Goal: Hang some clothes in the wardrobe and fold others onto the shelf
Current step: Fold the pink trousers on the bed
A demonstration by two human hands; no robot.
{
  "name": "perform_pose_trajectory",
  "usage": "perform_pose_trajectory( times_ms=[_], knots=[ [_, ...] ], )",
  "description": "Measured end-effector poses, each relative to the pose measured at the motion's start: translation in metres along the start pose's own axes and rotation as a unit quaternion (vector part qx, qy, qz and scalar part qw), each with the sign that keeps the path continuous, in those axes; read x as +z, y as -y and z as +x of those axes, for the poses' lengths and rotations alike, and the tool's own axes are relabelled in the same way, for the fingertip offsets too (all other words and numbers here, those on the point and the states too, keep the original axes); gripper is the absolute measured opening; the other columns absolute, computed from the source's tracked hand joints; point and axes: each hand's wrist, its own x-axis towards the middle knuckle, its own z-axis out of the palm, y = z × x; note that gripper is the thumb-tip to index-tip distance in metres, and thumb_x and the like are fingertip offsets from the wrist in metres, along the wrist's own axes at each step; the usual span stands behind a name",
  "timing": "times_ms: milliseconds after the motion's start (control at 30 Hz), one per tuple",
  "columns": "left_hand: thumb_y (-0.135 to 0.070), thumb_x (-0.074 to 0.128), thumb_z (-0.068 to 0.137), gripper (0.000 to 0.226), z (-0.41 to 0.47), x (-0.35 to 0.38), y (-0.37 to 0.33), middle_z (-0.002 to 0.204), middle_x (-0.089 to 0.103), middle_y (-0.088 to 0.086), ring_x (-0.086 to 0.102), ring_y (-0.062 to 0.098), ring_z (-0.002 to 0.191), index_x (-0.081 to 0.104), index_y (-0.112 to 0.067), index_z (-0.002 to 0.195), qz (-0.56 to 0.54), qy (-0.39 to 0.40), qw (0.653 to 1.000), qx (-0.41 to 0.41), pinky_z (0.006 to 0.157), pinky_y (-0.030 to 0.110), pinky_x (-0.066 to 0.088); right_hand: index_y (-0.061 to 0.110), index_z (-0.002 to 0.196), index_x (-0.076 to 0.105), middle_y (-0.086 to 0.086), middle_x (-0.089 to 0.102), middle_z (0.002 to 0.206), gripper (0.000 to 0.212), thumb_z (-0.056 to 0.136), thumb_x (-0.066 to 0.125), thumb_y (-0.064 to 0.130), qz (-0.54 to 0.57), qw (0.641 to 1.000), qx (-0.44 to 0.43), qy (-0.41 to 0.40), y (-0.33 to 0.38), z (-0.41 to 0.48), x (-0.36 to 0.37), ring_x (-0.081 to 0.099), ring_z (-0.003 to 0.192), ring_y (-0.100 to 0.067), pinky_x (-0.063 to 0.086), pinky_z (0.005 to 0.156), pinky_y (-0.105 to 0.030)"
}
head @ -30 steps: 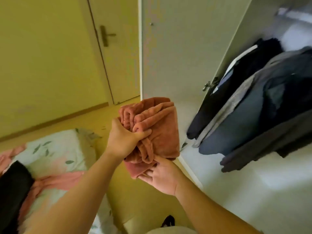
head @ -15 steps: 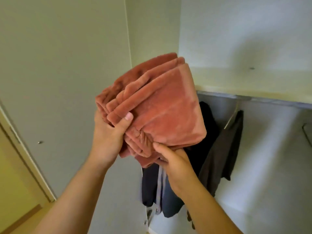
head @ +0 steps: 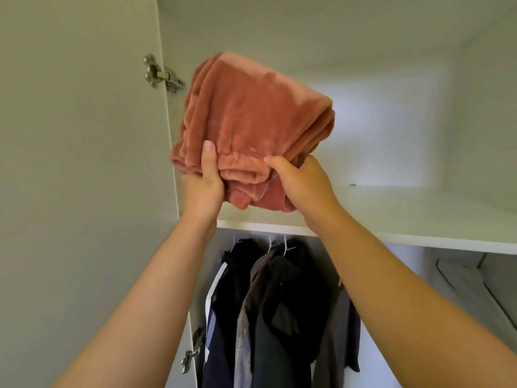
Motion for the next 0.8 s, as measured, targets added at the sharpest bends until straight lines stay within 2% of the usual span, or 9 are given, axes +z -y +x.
perform_pose_trajectory(
  times_ms=[100, 200, 300, 367, 433, 500, 567, 667, 800],
  knots=[
    [-0.082, 0.037, 0.085, 0.061, 0.016, 0.007, 0.007, 0.112, 0.069, -0.002, 0.071, 0.019, 0.084, 0.058, -0.035, 0.118, 0.125, 0.075, 0.978, -0.151, 0.064, 0.031, 0.053, 0.020, 0.121, 0.060, 0.001, 0.067, 0.114, 0.056, 0.074, 0.067, 0.050, -0.023, 0.999, 0.038, -0.006, -0.014, 0.041, 0.002, 0.064, 0.098, -0.022, 0.056, 0.086, -0.044],
    [-0.083, 0.047, 0.079, 0.073, 0.032, 0.007, 0.027, 0.099, 0.071, 0.003, 0.064, 0.019, 0.056, 0.061, -0.023, 0.118, 0.195, 0.103, 0.948, -0.230, 0.043, 0.021, 0.041, 0.013, 0.140, 0.035, -0.007, 0.058, 0.126, 0.089, 0.067, 0.073, 0.044, -0.057, 0.992, 0.110, 0.000, -0.035, 0.074, 0.003, 0.062, 0.108, -0.030, 0.054, 0.086, -0.041],
    [-0.084, 0.046, 0.079, 0.089, 0.045, 0.006, 0.041, 0.085, 0.072, 0.014, 0.066, 0.024, 0.054, 0.055, -0.010, 0.128, 0.286, 0.142, 0.916, -0.244, 0.048, 0.027, 0.052, 0.021, 0.151, 0.017, -0.018, 0.048, 0.138, 0.101, 0.072, 0.075, 0.046, -0.189, 0.973, 0.128, 0.021, -0.054, 0.090, 0.007, 0.057, 0.117, -0.039, 0.051, 0.088, -0.041],
    [-0.090, 0.031, 0.077, 0.094, 0.049, 0.005, 0.039, 0.092, 0.073, 0.013, 0.072, 0.028, 0.079, 0.057, -0.016, 0.128, 0.465, 0.145, 0.851, -0.195, 0.077, 0.035, 0.056, 0.030, 0.155, 0.014, -0.020, 0.032, 0.148, 0.086, 0.088, 0.065, 0.047, -0.288, 0.954, 0.076, 0.025, -0.062, 0.095, 0.009, 0.055, 0.119, -0.041, 0.047, 0.099, -0.042],
    [-0.090, 0.030, 0.078, 0.092, 0.056, 0.004, 0.037, 0.110, 0.069, 0.011, 0.066, 0.033, 0.102, 0.062, -0.015, 0.120, 0.626, 0.087, 0.770, -0.083, 0.084, 0.037, 0.049, 0.039, 0.154, 0.018, -0.017, 0.019, 0.155, 0.068, 0.097, 0.054, 0.042, -0.367, 0.929, -0.025, 0.026, -0.064, 0.096, 0.012, 0.055, 0.119, -0.039, 0.047, 0.101, -0.044],
    [-0.078, 0.047, 0.082, 0.077, 0.067, 0.003, 0.036, 0.118, 0.059, 0.013, 0.060, 0.035, 0.108, 0.052, -0.010, 0.119, 0.651, 0.032, 0.753, 0.086, 0.084, 0.042, 0.047, 0.042, 0.150, 0.029, -0.008, 0.018, 0.158, 0.051, 0.101, 0.045, 0.040, -0.397, 0.906, -0.143, 0.039, -0.063, 0.093, 0.015, 0.051, 0.126, -0.033, 0.047, 0.102, -0.047],
    [-0.050, 0.062, 0.086, 0.058, 0.081, 0.002, 0.035, 0.138, 0.047, 0.009, 0.045, 0.033, 0.127, 0.043, -0.016, 0.129, 0.603, 0.137, 0.745, 0.251, 0.101, 0.047, 0.041, 0.042, 0.140, 0.045, 0.003, 0.039, 0.150, 0.043, 0.098, 0.041, 0.051, -0.420, 0.879, -0.202, 0.098, -0.063, 0.091, 0.017, 0.052, 0.124, -0.024, 0.047, 0.101, -0.046],
    [-0.023, 0.074, 0.070, 0.080, 0.101, 0.000, 0.029, 0.141, 0.047, -0.006, 0.047, 0.018, 0.129, 0.038, -0.032, 0.141, 0.473, 0.430, 0.762, 0.105, 0.107, 0.038, 0.044, 0.034, 0.106, 0.060, 0.013, 0.062, 0.099, 0.038, 0.082, 0.057, 0.064, -0.467, 0.843, -0.183, 0.194, -0.057, 0.092, 0.014, 0.060, 0.093, -0.013, 0.048, 0.077, -0.031],
    [-0.029, 0.086, 0.062, 0.096, 0.121, 0.012, 0.062, 0.129, 0.056, -0.016, 0.056, 0.011, 0.112, 0.037, -0.047, 0.143, 0.537, 0.479, 0.683, 0.126, 0.098, 0.033, 0.049, 0.034, 0.081, 0.053, 0.011, 0.061, 0.084, 0.029, 0.080, 0.067, 0.059, -0.535, 0.801, -0.157, 0.217, -0.056, 0.116, 0.019, 0.057, 0.080, -0.012, 0.039, 0.062, -0.025]
  ],
)
